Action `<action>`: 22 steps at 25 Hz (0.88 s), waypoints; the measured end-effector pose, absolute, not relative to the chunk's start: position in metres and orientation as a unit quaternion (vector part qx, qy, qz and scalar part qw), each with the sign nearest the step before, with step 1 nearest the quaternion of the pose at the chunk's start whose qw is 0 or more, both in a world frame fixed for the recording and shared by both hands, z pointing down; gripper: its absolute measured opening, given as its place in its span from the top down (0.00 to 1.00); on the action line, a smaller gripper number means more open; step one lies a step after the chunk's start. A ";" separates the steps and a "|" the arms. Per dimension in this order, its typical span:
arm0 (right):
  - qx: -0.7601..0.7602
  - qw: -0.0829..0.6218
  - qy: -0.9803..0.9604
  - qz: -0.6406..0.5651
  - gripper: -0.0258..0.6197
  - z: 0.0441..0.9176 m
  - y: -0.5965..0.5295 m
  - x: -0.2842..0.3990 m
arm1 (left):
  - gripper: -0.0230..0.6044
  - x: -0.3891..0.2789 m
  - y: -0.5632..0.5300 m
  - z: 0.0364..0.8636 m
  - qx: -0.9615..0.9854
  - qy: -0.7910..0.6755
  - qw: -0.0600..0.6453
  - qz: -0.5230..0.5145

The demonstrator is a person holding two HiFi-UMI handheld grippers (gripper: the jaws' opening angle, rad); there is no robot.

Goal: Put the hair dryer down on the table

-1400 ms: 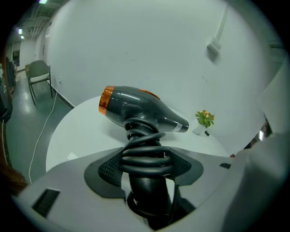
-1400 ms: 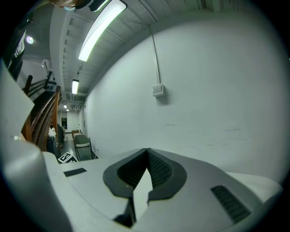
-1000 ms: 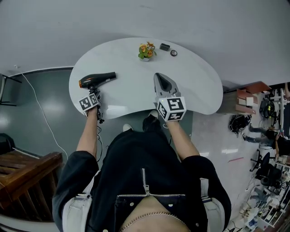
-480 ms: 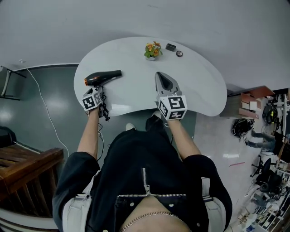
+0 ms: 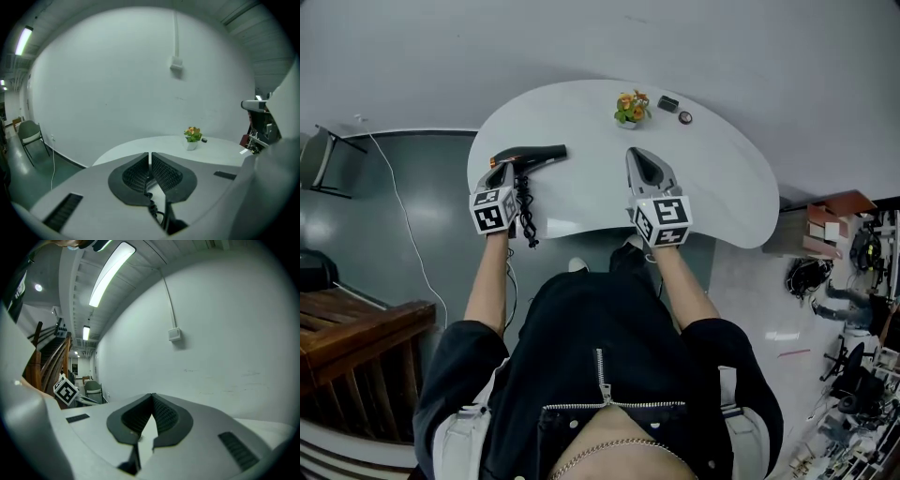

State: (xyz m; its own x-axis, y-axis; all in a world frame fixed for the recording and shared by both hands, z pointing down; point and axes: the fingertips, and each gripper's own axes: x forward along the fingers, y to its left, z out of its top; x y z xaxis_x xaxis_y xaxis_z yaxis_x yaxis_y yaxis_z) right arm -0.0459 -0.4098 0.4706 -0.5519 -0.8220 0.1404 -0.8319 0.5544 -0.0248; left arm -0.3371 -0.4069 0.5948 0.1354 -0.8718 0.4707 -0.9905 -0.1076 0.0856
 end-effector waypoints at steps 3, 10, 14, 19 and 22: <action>0.473 0.053 -0.878 0.044 0.95 0.469 -0.413 -0.045 | 0.91 -0.321 -0.409 0.559 0.756 -0.623 0.154 0.128; 0.473 0.053 -0.878 0.041 0.95 0.466 -0.415 -0.045 | 0.91 -0.292 -0.401 0.486 0.787 -0.606 0.081 0.081; 0.473 0.057 -0.878 0.041 0.95 0.467 -0.414 -0.045 | 0.91 -0.281 -0.397 0.457 0.795 -0.600 0.041 0.078; 0.472 0.056 -0.879 0.040 0.96 0.465 -0.411 -0.042 | 0.91 -0.274 -0.390 0.440 0.793 -0.603 0.002 0.086; 0.474 0.057 -0.878 0.039 0.96 0.466 -0.412 -0.040 | 0.91 -0.271 -0.389 0.441 0.795 -0.601 0.005 0.085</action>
State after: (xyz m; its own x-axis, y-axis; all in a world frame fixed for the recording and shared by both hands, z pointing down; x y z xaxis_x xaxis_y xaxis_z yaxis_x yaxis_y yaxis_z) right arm -0.0401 -0.4115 0.4660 -0.5449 -0.8272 0.1369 -0.8362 0.5482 -0.0156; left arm -0.2710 -0.3887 0.4414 0.2643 -0.9542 0.1402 -0.9558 -0.2785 -0.0939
